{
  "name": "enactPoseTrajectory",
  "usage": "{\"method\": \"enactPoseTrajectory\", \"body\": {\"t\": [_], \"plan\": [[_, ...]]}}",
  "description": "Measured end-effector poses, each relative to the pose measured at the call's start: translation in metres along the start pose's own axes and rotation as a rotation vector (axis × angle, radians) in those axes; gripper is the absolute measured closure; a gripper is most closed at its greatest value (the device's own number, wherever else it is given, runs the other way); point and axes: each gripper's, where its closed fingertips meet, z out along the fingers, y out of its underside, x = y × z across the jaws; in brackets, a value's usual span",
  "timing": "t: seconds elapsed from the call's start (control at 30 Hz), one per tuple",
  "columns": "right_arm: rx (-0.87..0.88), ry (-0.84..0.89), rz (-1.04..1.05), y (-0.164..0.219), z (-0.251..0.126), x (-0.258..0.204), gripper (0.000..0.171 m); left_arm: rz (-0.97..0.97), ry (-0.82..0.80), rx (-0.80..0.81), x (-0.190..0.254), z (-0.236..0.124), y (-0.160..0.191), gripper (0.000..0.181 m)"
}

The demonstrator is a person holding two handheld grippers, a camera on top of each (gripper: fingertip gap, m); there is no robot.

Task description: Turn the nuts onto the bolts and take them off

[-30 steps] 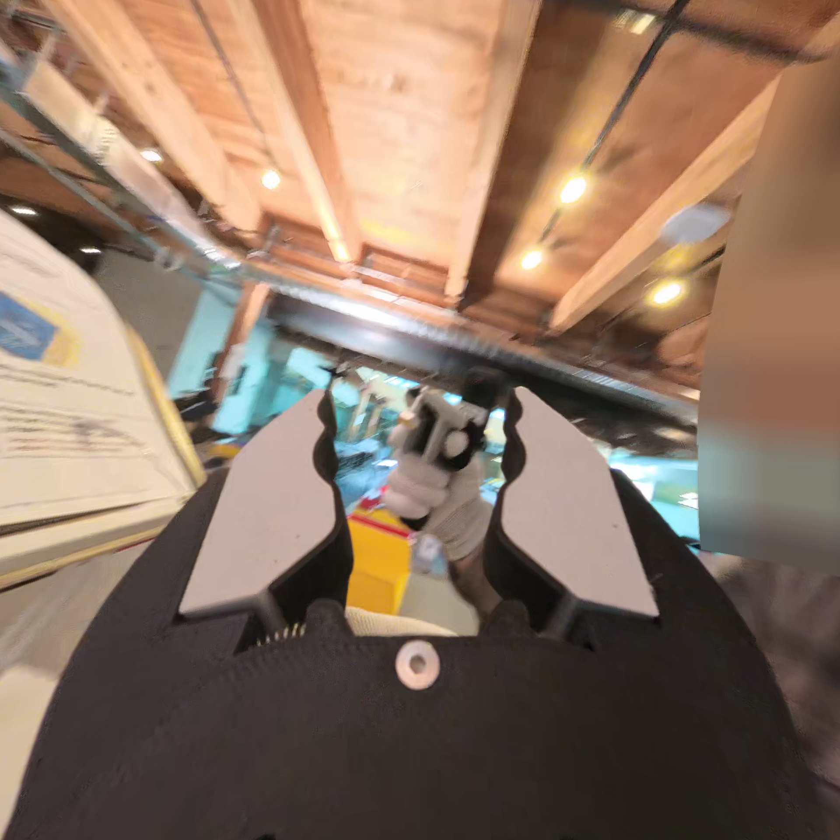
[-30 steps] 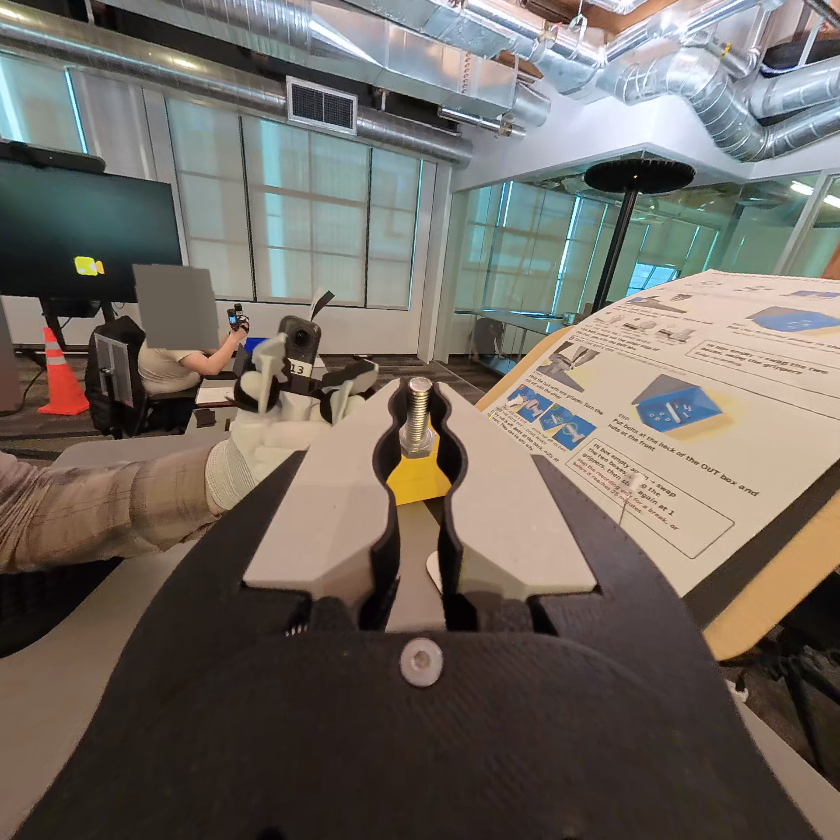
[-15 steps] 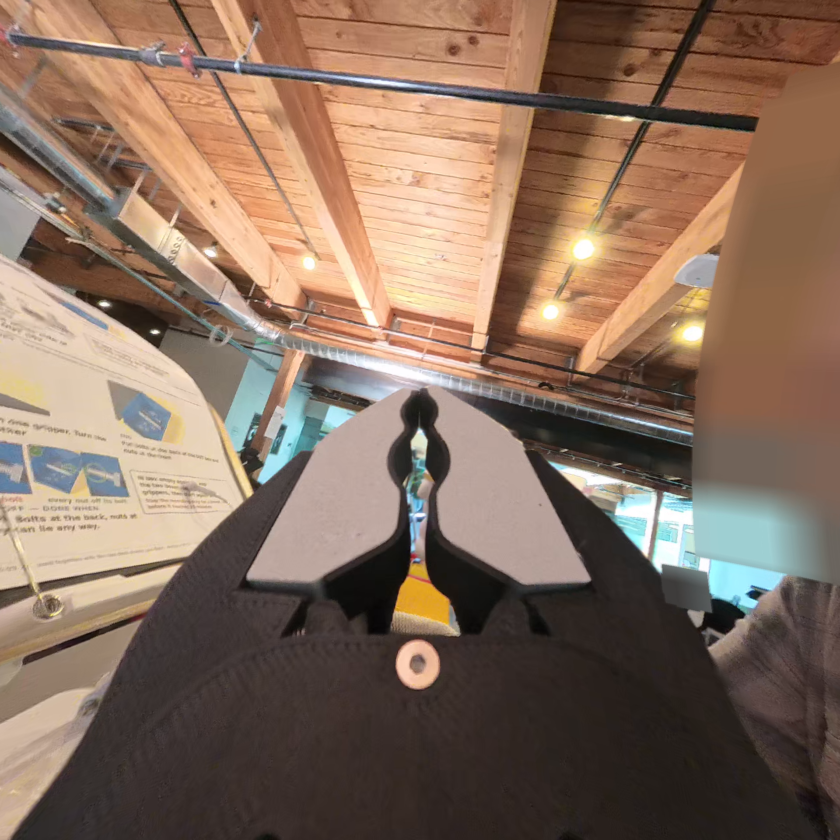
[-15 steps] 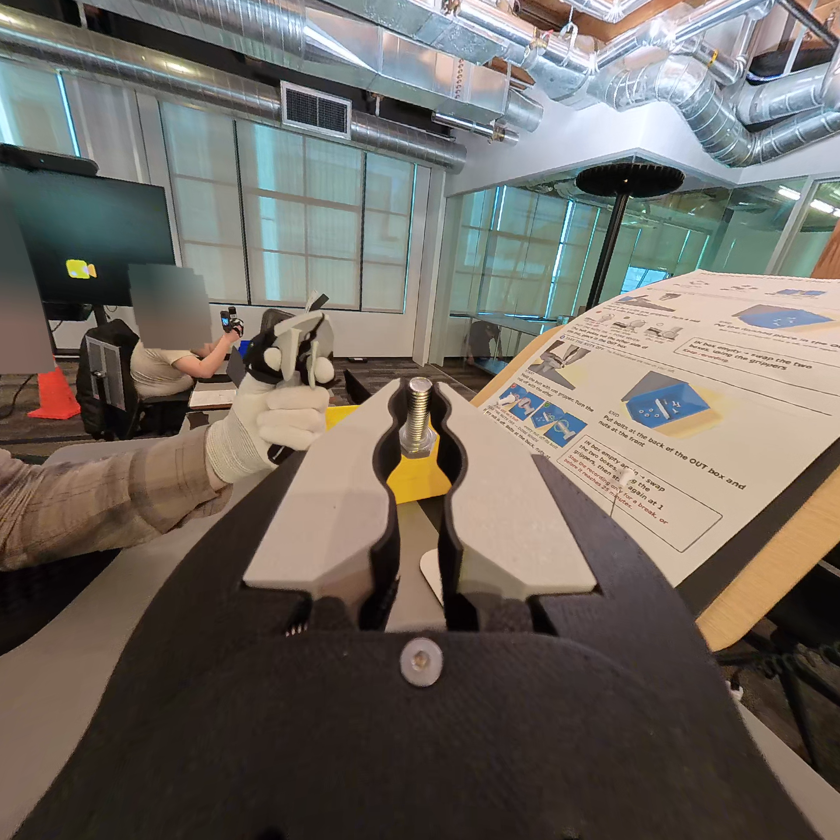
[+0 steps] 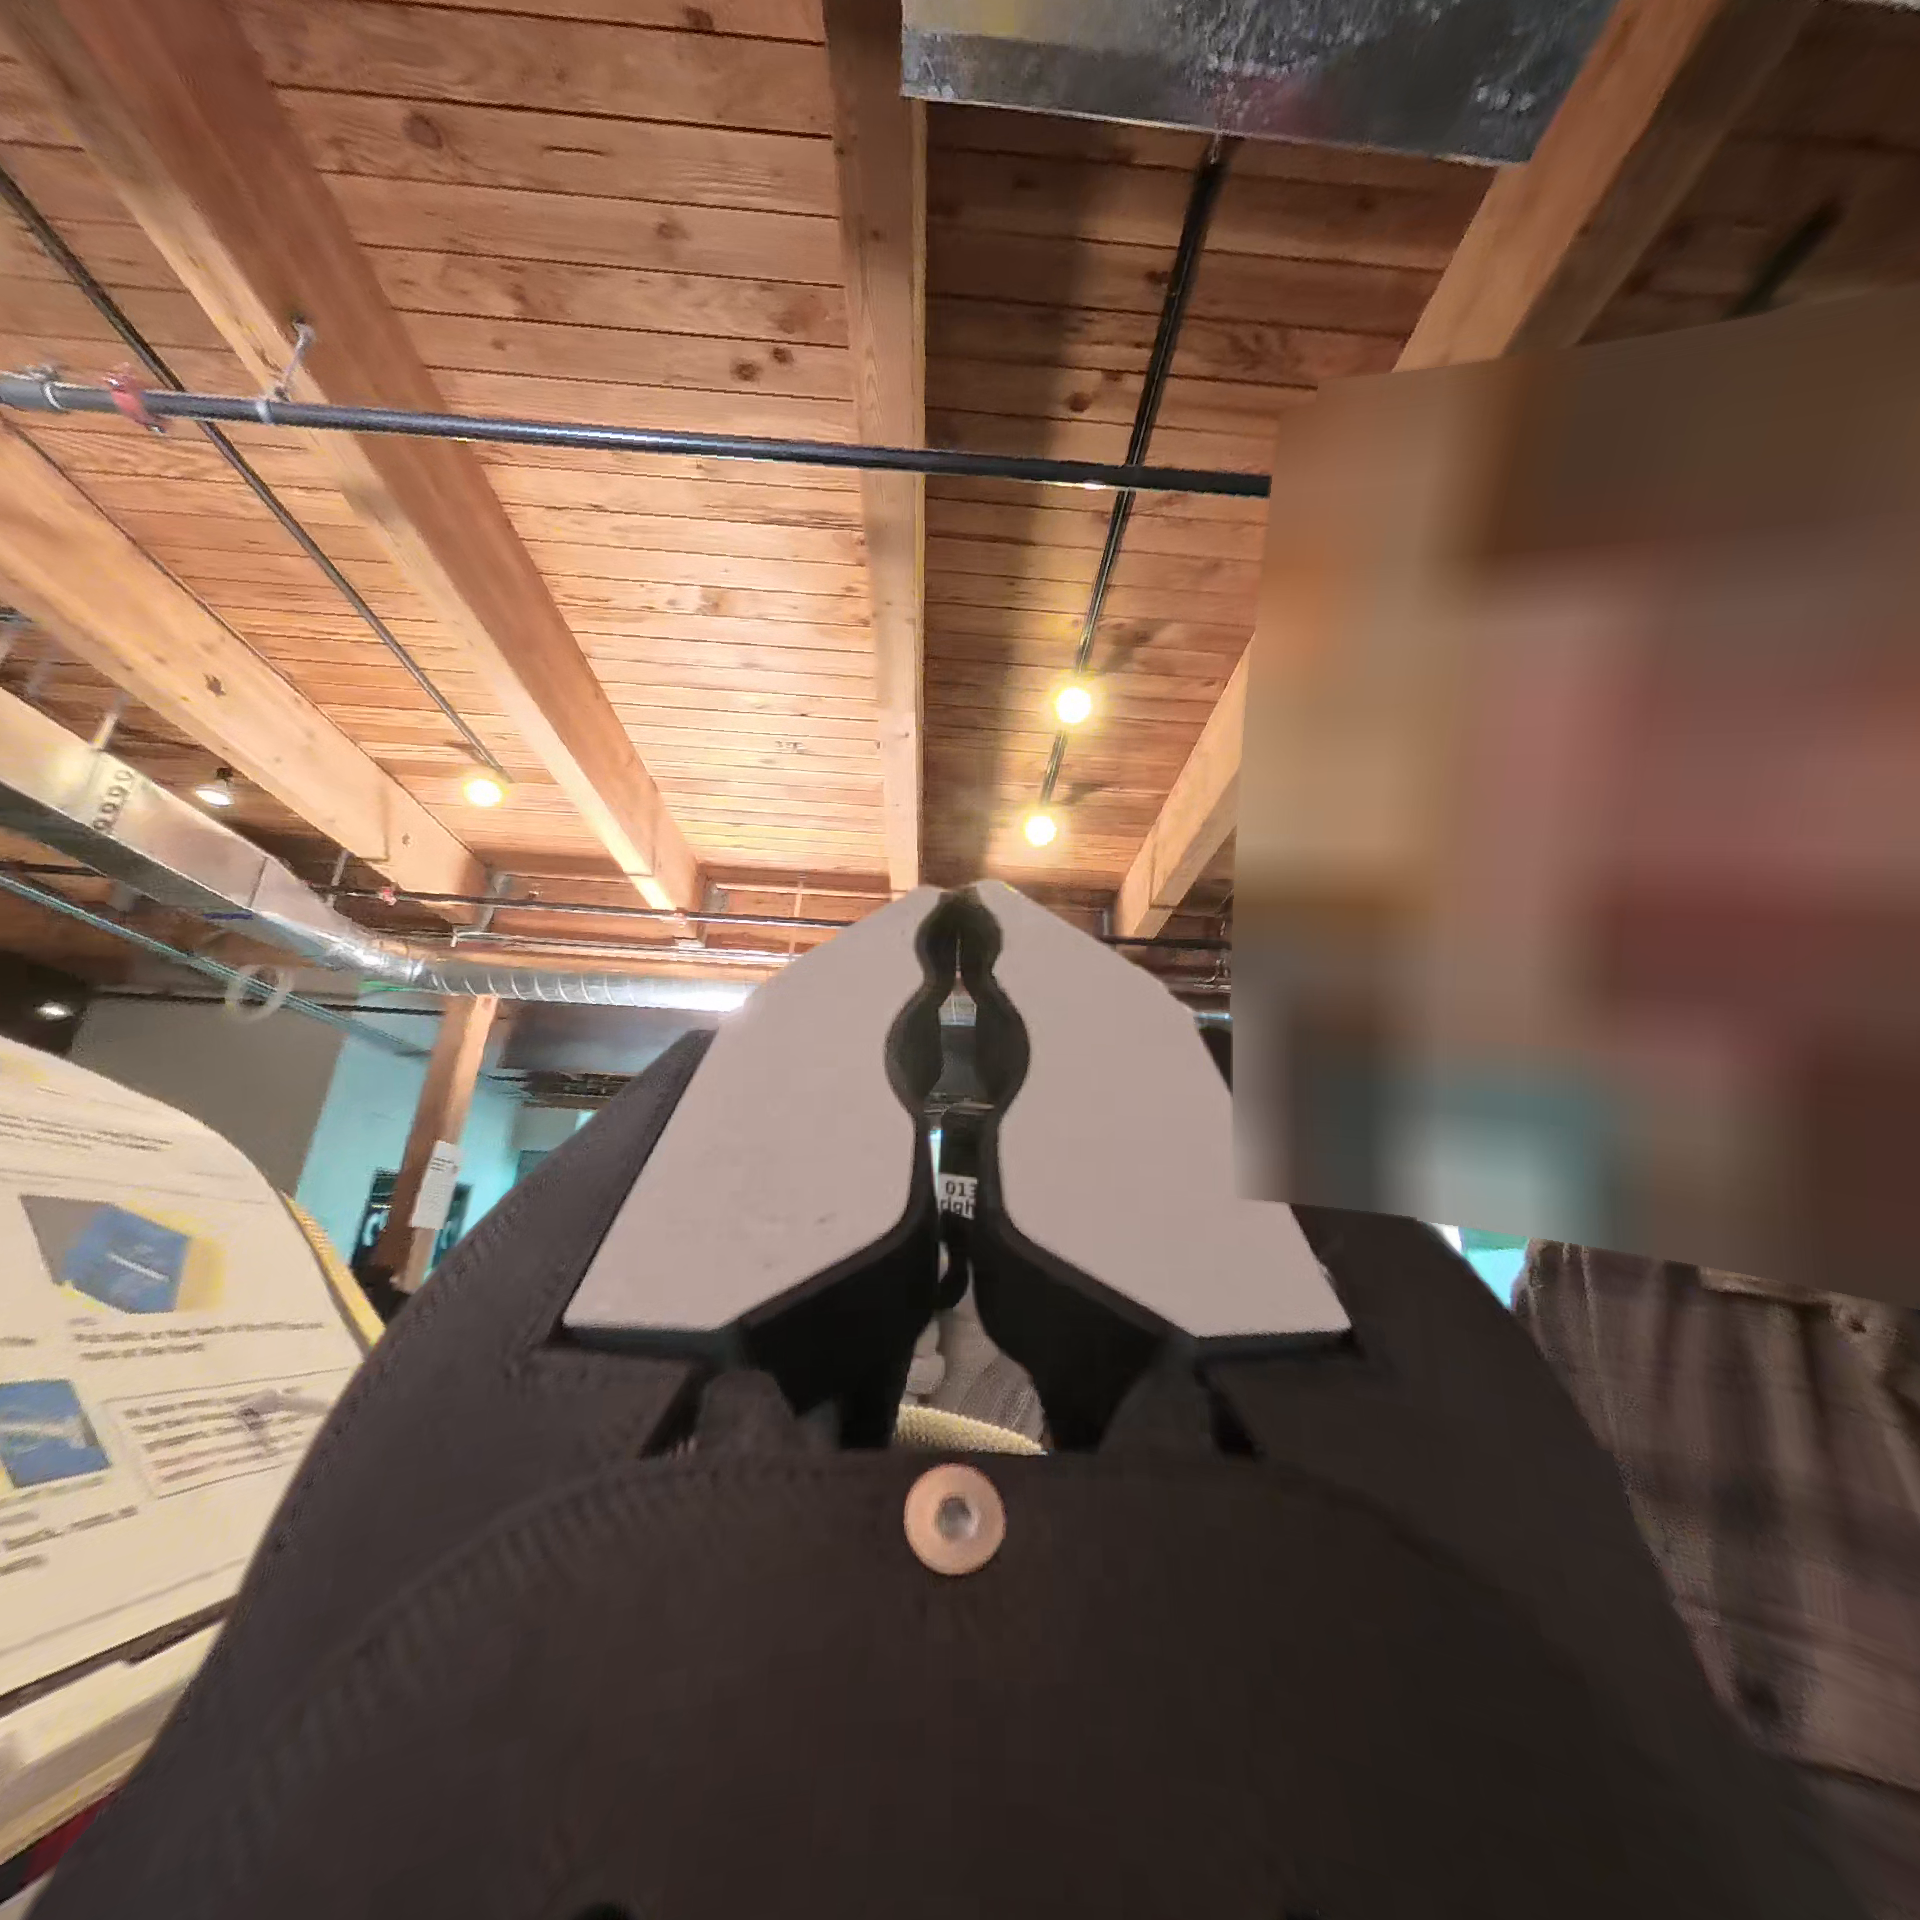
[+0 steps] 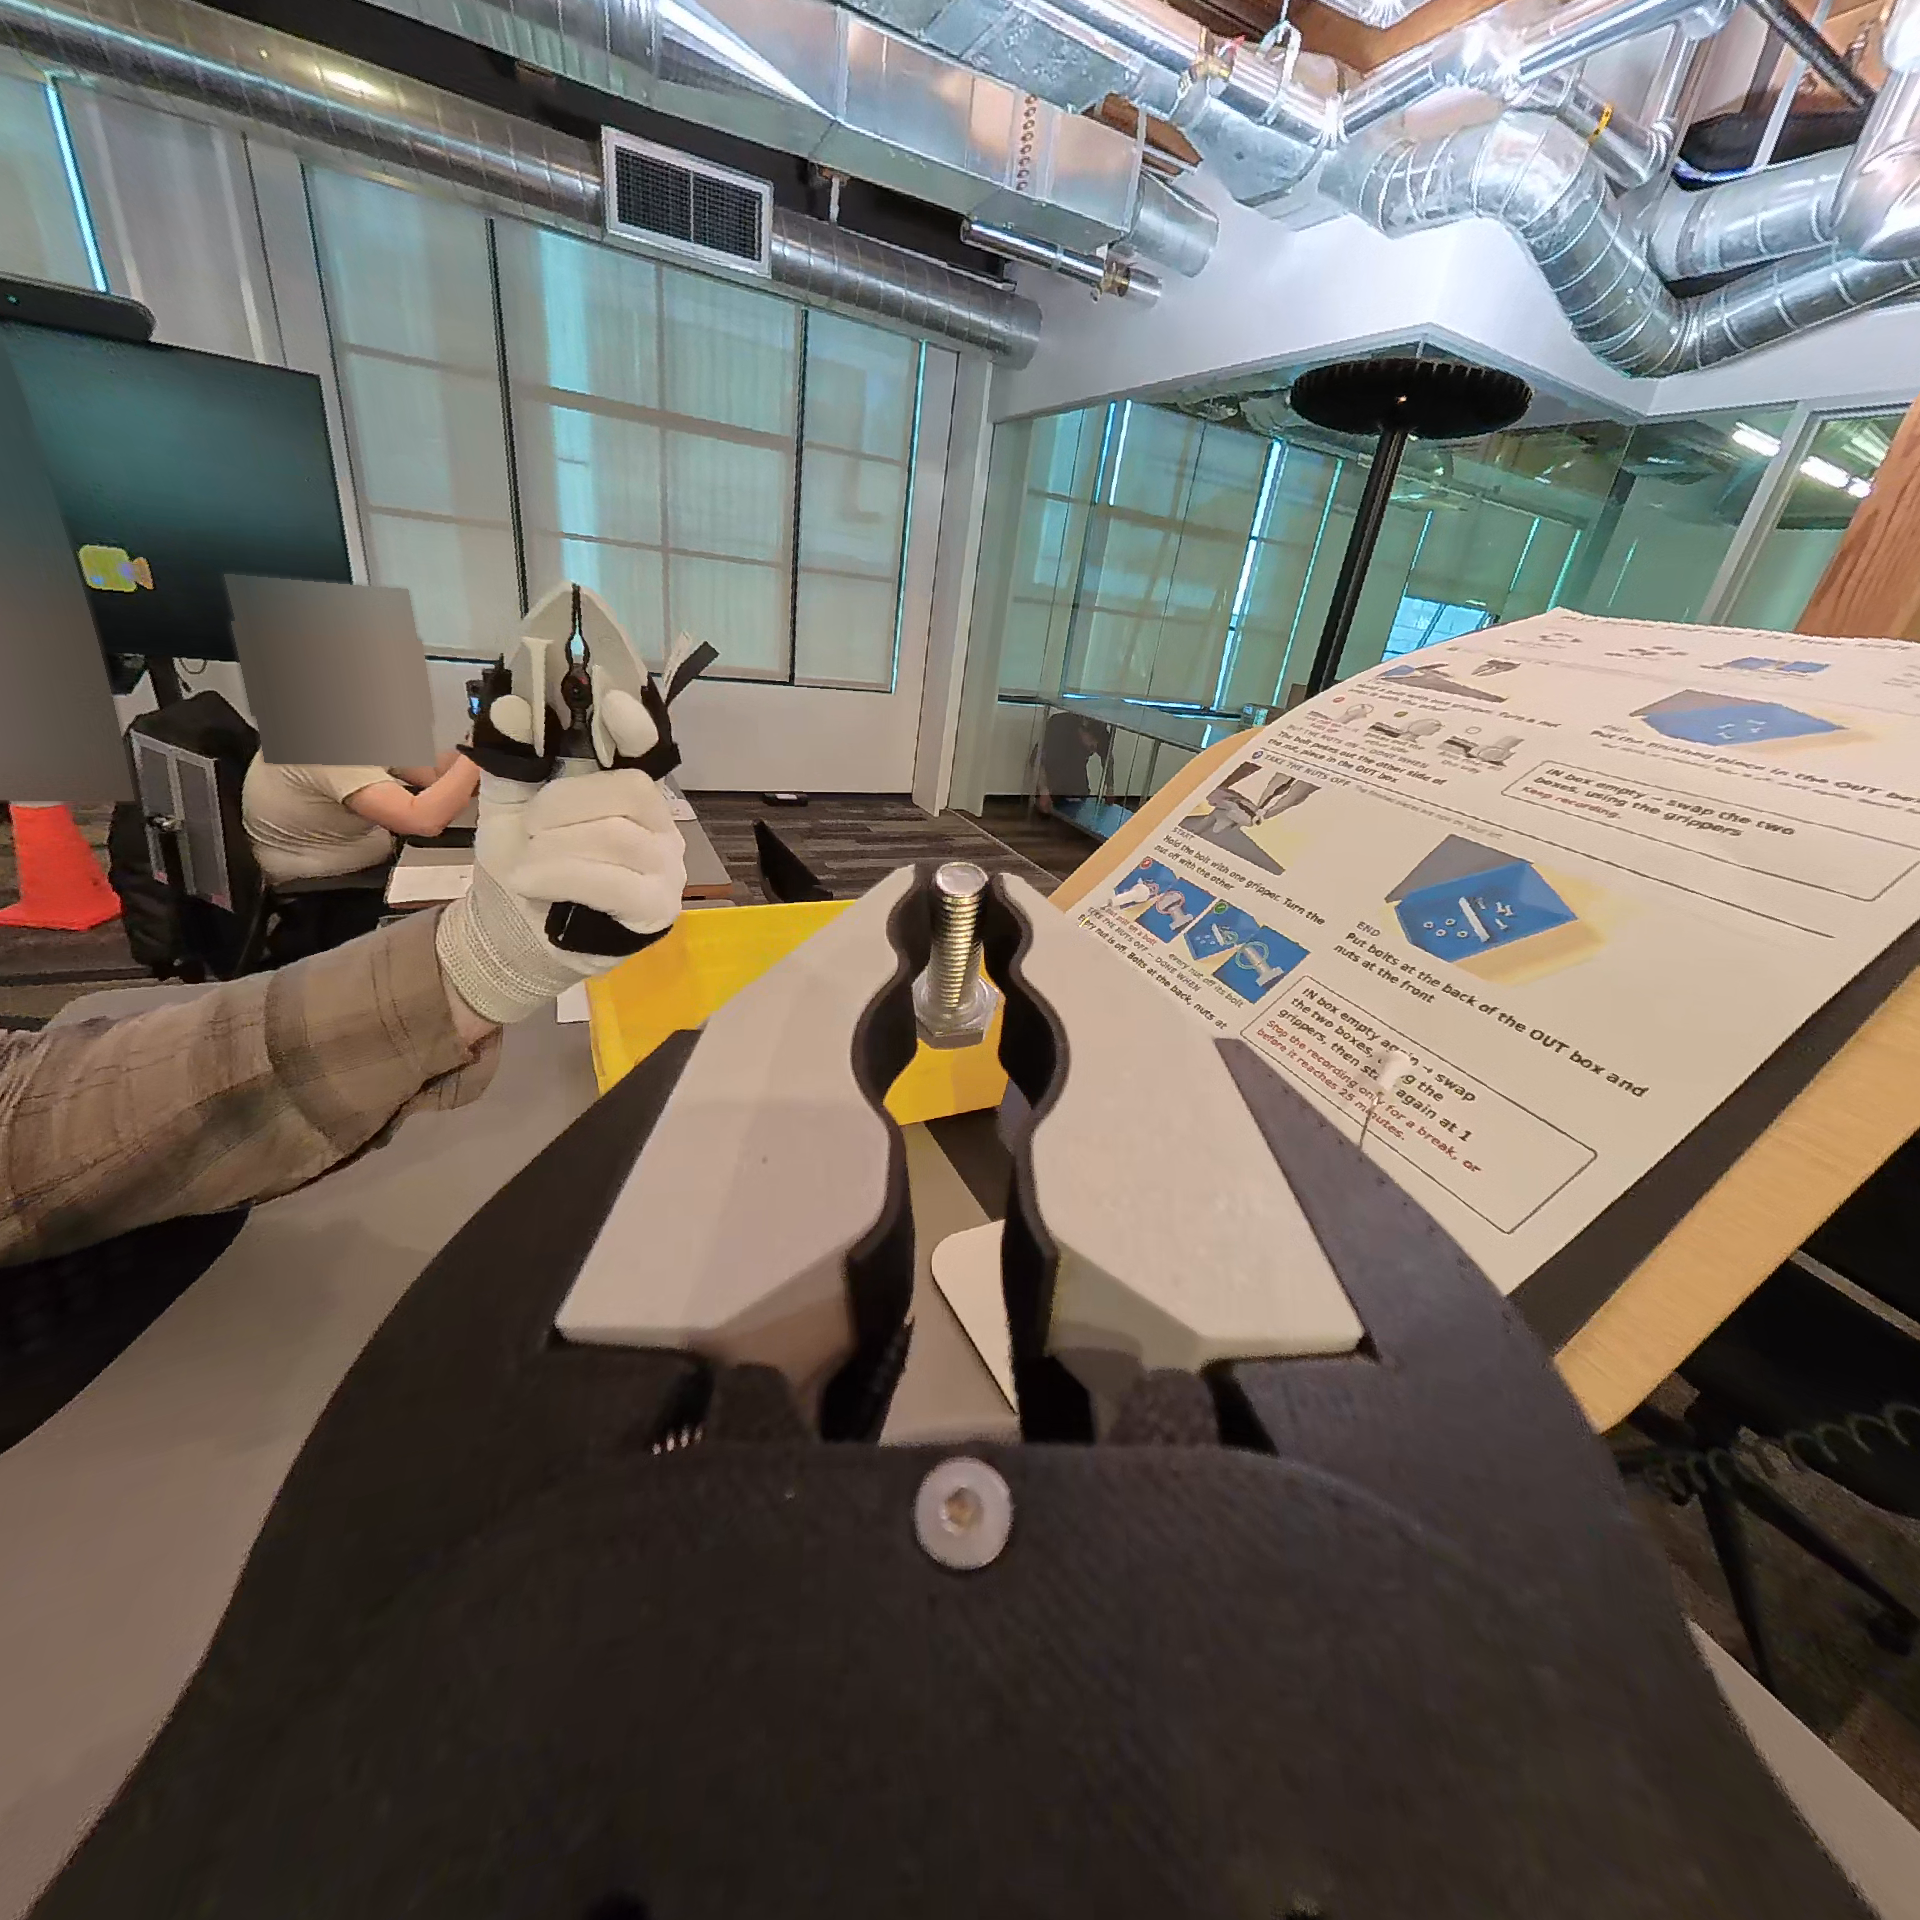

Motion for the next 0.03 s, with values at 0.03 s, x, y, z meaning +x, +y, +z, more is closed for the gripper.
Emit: {"method": "enactPoseTrajectory", "body": {"t": [0.03], "plan": [[0.000,0.005,-0.002,-0.0003,-0.0011,0.0007,0.164,0.011,0.010,-0.004,0.0026,-0.0016,-0.0010,0.176]]}}
